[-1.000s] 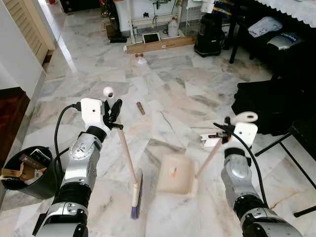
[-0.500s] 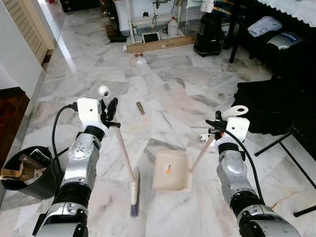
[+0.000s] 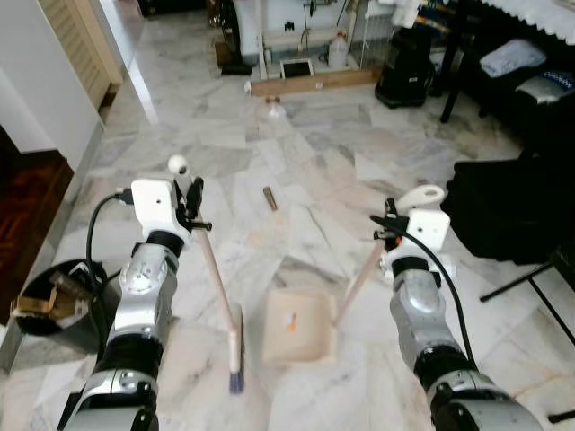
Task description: Sweep floor
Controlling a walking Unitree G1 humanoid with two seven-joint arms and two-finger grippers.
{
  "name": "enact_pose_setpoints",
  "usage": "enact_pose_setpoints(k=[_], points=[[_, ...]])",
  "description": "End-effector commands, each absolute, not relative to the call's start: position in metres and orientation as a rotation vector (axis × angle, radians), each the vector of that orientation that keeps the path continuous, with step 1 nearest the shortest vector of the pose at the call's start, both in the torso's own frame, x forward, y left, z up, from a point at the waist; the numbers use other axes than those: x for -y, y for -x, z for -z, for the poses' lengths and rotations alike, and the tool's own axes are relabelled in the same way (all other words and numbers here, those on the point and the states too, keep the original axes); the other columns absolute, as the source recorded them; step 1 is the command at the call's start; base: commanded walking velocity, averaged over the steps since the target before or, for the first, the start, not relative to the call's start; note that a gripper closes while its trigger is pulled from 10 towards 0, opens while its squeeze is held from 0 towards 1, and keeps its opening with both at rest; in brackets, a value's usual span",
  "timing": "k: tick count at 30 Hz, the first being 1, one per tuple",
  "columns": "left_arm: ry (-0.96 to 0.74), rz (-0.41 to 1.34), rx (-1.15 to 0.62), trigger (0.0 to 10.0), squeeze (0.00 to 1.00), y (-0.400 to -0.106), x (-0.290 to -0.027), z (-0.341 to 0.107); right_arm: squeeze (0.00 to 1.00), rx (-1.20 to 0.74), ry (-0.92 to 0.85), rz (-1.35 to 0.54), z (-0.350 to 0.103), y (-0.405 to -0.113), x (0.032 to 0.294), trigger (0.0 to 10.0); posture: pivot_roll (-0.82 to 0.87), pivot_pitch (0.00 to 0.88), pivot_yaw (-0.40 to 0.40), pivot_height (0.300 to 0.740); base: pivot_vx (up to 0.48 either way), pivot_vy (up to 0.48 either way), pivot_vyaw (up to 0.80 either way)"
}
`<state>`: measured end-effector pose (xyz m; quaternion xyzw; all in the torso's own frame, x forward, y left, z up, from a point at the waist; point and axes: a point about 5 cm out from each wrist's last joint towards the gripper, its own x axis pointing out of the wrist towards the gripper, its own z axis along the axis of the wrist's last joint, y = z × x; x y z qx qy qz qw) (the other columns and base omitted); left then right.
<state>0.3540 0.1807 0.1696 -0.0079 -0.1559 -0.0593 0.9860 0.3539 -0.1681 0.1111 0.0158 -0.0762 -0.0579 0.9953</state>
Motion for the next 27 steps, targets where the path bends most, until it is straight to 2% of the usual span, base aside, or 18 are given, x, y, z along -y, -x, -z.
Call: enact_pose_setpoints(k=[1,22,27], points=[[0.016,0.107,0.359,10.0,0.0,-0.3547,-0.1834,-0.179,0.0,0.204,-0.015,0.092,-0.1266,-0.3604,0.1625,10.0,0.09,0.043,0.035,0.74,0.409,0.0,0.0],[0.011,0.092,0.371,10.0,0.0,-0.3565,-0.1855,-0.1816,0.0,0.201,-0.028,0.044,-0.1272,-0.3613,0.1545,10.0,0.09,0.009,0.027,0.74,0.435,0.0,0.0],[0.009,0.088,0.375,10.0,0.0,-0.3568,-0.1863,-0.1825,0.0,0.202,-0.019,0.04,-0.1275,-0.3613,0.154,10.0,0.09,0.013,0.026,0.74,0.436,0.0,0.8]])
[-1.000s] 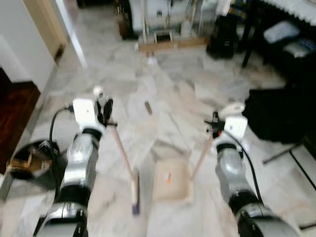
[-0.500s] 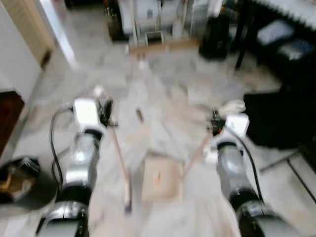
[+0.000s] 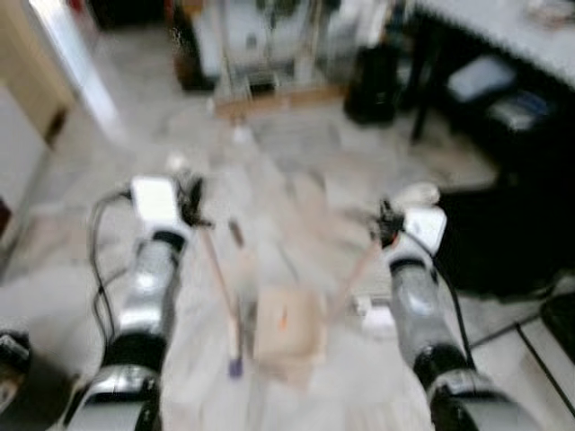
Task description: Sweep floor
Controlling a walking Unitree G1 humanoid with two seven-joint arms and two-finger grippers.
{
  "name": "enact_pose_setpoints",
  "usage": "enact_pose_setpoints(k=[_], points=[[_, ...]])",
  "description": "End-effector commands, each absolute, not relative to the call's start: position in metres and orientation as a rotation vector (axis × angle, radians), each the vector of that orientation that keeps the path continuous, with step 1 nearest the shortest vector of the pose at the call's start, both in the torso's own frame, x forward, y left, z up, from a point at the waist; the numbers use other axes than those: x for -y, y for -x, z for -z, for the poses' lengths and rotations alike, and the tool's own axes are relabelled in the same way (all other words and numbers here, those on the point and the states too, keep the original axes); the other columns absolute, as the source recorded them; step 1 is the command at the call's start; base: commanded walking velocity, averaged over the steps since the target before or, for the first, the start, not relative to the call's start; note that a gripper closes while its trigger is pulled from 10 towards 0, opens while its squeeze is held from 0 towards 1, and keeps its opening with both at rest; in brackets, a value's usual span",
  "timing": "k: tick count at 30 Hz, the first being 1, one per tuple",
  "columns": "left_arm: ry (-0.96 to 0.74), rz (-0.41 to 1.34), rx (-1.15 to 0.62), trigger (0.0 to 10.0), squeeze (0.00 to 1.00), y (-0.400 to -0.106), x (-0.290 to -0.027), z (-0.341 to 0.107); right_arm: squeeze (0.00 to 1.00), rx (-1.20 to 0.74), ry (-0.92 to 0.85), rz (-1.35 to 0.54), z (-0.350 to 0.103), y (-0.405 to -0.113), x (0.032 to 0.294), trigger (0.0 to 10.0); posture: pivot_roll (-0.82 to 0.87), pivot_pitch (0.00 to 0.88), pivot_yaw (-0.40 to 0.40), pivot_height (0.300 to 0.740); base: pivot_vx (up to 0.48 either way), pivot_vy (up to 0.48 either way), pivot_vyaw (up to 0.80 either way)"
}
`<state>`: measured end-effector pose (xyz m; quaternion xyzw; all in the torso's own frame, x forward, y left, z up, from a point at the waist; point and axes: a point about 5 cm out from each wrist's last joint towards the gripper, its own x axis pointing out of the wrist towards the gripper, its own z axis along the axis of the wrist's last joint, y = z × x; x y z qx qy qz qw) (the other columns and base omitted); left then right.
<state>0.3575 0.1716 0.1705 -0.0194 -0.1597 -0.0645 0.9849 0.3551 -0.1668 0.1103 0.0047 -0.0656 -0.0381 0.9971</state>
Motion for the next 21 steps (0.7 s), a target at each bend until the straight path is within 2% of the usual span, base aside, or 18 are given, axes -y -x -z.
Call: enact_pose_setpoints(k=[1,4,21], points=[[0.008,0.085,0.377,10.0,0.0,-0.3569,-0.1865,-0.1828,0.0,0.202,-0.021,0.04,-0.1273,-0.3611,0.1541,10.0,0.09,0.013,0.026,0.74,0.48,0.0,0.8],[0.007,0.084,0.378,10.0,0.0,-0.3568,-0.1866,-0.183,0.0,0.204,-0.024,0.038,-0.1271,-0.3607,0.154,10.0,0.09,0.013,0.026,0.74,0.48,0.0,0.8],[0.0,0.061,0.384,10.0,0.0,-0.3564,-0.1924,-0.185,0.0,0.195,-0.045,0.031,-0.1278,-0.3623,0.1535,10.0,0.09,0.034,0.018,0.74,0.476,0.0,0.0]])
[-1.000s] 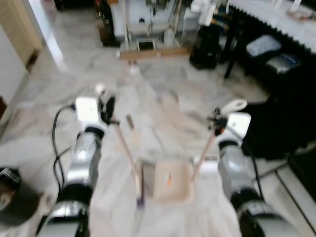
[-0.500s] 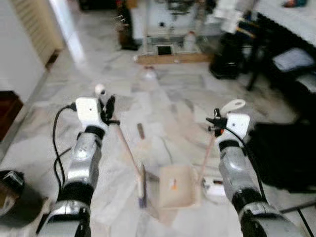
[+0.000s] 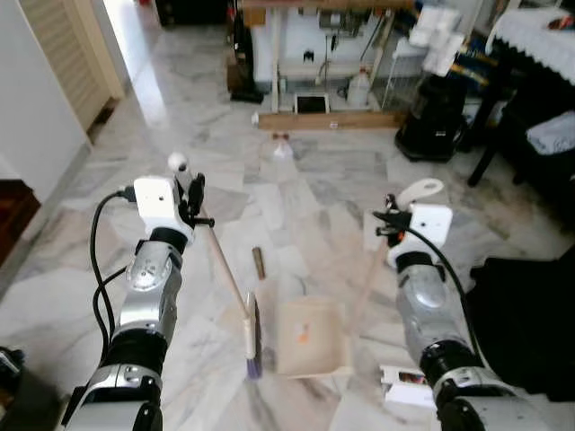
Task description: Sweep floor
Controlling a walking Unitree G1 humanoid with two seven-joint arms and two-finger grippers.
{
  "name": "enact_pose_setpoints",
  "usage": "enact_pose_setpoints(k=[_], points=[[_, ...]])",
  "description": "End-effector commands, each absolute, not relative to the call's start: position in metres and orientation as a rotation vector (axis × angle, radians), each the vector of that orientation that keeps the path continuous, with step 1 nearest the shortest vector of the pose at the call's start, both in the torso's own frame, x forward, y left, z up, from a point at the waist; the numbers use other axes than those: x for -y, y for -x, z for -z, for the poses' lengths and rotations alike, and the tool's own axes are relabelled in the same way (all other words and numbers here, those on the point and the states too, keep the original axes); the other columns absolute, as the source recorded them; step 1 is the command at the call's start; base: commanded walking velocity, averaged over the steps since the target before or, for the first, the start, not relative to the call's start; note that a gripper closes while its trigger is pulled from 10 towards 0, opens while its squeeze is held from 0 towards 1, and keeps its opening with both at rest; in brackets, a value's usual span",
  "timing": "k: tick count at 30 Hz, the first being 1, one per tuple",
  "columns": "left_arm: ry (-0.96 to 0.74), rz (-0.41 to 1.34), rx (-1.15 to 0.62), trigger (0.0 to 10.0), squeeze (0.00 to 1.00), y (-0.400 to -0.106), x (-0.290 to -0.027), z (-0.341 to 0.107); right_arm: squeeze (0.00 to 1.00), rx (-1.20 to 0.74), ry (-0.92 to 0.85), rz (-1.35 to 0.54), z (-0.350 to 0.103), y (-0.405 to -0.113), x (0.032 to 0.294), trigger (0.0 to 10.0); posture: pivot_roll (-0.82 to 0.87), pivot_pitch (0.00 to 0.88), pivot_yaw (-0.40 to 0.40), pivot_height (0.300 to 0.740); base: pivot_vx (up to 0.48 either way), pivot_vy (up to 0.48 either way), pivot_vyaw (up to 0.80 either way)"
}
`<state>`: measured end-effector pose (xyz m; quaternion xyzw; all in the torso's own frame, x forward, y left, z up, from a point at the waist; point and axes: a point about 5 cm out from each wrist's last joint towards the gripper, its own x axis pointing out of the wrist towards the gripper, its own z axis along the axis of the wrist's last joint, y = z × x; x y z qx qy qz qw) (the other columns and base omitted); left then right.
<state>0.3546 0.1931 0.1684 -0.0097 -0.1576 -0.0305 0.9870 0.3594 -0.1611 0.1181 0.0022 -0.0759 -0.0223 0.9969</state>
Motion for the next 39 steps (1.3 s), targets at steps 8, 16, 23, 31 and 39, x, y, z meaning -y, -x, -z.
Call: enact_pose_setpoints(k=[8,16,23,31,39], points=[[0.003,0.06,0.388,10.0,0.0,-0.3565,-0.1926,-0.1858,0.0,0.194,-0.044,0.028,-0.1281,-0.3626,0.153,10.0,0.09,0.037,0.017,0.74,0.48,0.0,0.0],[0.0,0.058,0.389,10.0,0.0,-0.3563,-0.1933,-0.1861,0.0,0.197,-0.048,0.028,-0.1287,-0.3627,0.1526,10.0,0.09,0.037,0.017,0.74,0.48,0.0,0.0],[-0.001,0.059,0.391,10.0,0.0,-0.356,-0.1939,-0.1865,0.0,0.197,-0.053,0.024,-0.129,-0.3629,0.1513,10.0,0.09,0.037,0.017,0.74,0.48,0.0,0.0],[-0.003,0.059,0.39,10.0,0.0,-0.3561,-0.1946,-0.1868,0.0,0.196,-0.057,0.022,-0.1293,-0.3633,0.1502,10.0,0.1,0.039,0.017,0.74,0.48,0.0,0.0],[-0.003,0.059,0.39,10.0,0.0,-0.3561,-0.1949,-0.1868,0.0,0.208,-0.038,0.01,-0.1307,-0.363,0.1485,10.0,0.1,0.039,0.017,0.74,0.48,0.0,0.05]])
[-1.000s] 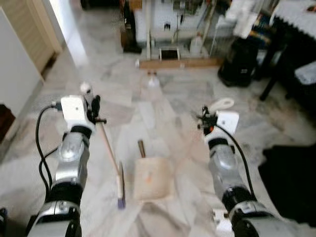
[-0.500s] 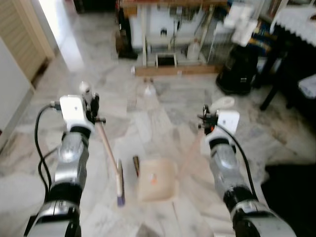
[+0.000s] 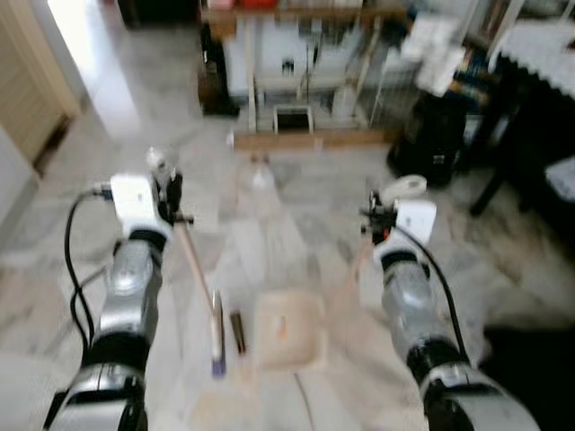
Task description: Sweep floor
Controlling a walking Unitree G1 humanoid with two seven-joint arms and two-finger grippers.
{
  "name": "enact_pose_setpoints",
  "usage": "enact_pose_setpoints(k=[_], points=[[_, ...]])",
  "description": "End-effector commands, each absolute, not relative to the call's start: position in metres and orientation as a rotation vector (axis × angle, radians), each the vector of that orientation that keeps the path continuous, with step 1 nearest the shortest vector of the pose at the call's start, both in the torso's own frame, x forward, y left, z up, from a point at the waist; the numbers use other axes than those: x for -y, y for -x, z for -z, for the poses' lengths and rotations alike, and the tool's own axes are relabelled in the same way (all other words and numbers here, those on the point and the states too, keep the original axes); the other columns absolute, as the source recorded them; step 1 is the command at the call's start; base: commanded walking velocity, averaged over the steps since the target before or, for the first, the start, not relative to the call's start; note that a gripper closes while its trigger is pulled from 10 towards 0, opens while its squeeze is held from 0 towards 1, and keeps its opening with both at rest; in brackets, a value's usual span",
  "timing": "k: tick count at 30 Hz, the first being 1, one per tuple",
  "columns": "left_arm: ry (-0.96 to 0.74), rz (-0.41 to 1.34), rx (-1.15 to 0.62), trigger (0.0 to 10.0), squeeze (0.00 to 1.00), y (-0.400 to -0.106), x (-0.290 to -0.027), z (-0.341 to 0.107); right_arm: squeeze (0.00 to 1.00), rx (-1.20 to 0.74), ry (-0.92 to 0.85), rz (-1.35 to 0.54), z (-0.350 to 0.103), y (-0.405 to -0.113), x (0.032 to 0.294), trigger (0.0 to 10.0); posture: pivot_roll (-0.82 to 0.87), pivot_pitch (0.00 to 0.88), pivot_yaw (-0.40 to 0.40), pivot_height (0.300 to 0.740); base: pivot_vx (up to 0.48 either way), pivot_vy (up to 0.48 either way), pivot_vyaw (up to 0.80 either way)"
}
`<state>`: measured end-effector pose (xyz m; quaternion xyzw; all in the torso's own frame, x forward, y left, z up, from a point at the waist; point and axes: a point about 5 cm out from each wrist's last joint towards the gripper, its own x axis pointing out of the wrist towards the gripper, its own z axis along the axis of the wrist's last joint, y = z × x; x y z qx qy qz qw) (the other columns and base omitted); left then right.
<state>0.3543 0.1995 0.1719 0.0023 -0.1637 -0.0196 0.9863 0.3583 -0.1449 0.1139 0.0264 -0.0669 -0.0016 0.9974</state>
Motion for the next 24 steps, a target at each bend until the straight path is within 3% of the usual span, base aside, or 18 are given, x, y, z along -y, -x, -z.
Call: enact_pose_setpoints(k=[1,7,24], points=[[-0.002,0.059,0.391,10.0,0.0,-0.3561,-0.1949,-0.1868,0.0,0.21,-0.031,0.004,-0.1311,-0.3631,0.1478,10.0,0.1,0.039,0.017,0.74,0.48,0.0,0.8],[-0.002,0.058,0.392,10.0,0.0,-0.3561,-0.195,-0.1869,0.0,0.199,-0.04,0.003,-0.1297,-0.3632,0.1475,10.0,0.1,0.039,0.017,0.74,0.48,0.0,0.8],[-0.005,0.075,0.39,10.0,0.0,-0.3569,-0.1956,-0.188,0.0,0.194,-0.058,0.008,-0.1288,-0.3632,0.1472,10.0,0.1,0.028,0.019,0.74,0.0,0.0,0.0]])
